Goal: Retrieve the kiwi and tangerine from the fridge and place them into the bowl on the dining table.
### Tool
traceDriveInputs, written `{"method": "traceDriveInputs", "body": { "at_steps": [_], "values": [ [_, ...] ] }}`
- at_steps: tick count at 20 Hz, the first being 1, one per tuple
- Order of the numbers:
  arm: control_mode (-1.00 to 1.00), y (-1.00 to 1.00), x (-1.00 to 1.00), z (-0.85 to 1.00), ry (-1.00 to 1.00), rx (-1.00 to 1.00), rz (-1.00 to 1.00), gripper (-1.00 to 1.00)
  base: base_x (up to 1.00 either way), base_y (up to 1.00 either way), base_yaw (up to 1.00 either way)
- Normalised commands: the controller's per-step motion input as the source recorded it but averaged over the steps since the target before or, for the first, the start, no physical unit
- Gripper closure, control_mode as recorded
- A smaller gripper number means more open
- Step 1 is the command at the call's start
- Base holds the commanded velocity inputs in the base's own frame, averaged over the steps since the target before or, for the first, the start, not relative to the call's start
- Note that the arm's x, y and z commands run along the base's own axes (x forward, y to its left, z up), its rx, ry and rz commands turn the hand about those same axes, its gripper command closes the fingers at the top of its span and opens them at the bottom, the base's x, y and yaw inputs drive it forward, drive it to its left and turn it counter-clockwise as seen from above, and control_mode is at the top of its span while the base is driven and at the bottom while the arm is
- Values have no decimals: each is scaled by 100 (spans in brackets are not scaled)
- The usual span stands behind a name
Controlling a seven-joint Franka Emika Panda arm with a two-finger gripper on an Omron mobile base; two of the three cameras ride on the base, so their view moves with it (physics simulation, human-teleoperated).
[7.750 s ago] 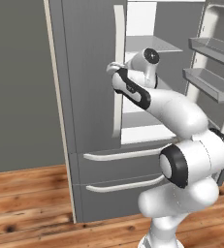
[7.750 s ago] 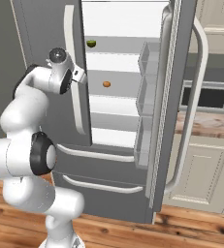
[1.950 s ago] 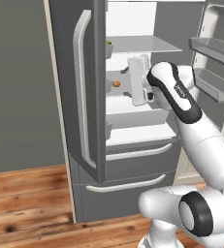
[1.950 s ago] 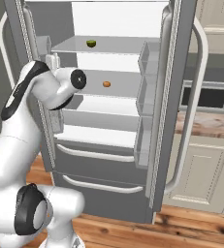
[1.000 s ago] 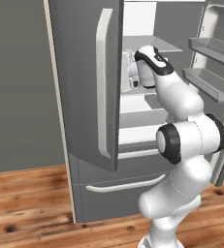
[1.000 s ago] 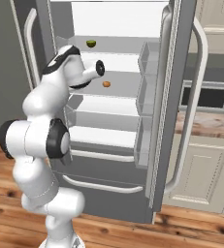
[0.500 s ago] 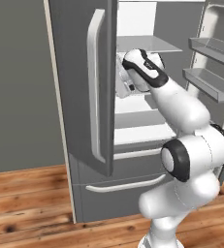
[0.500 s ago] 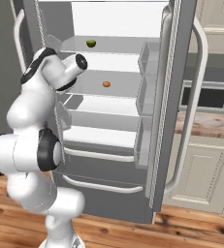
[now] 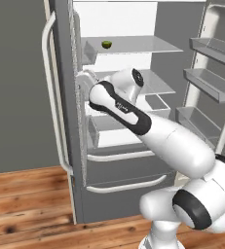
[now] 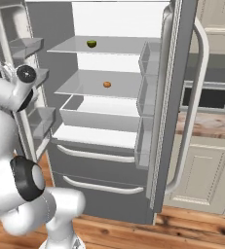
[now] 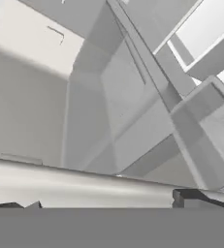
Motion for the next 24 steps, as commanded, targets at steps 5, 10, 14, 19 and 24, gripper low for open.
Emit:
{"method": "traceDriveInputs", "body": {
  "at_steps": [5,10,14,19,24],
  "values": [
    [-100,93,-99,11,-9,-20,4,-100,0,0,0],
    [-100,-17,-97,72,-9,-2,-6,-100,0,0,0],
    [-100,-55,-93,95,-1,0,-13,-100,0,0,0],
    [-100,-78,-69,41,16,-4,-17,-100,0,0,0],
    [-100,-99,-22,-19,46,-30,-3,-100,0,0,0]
  ]
}}
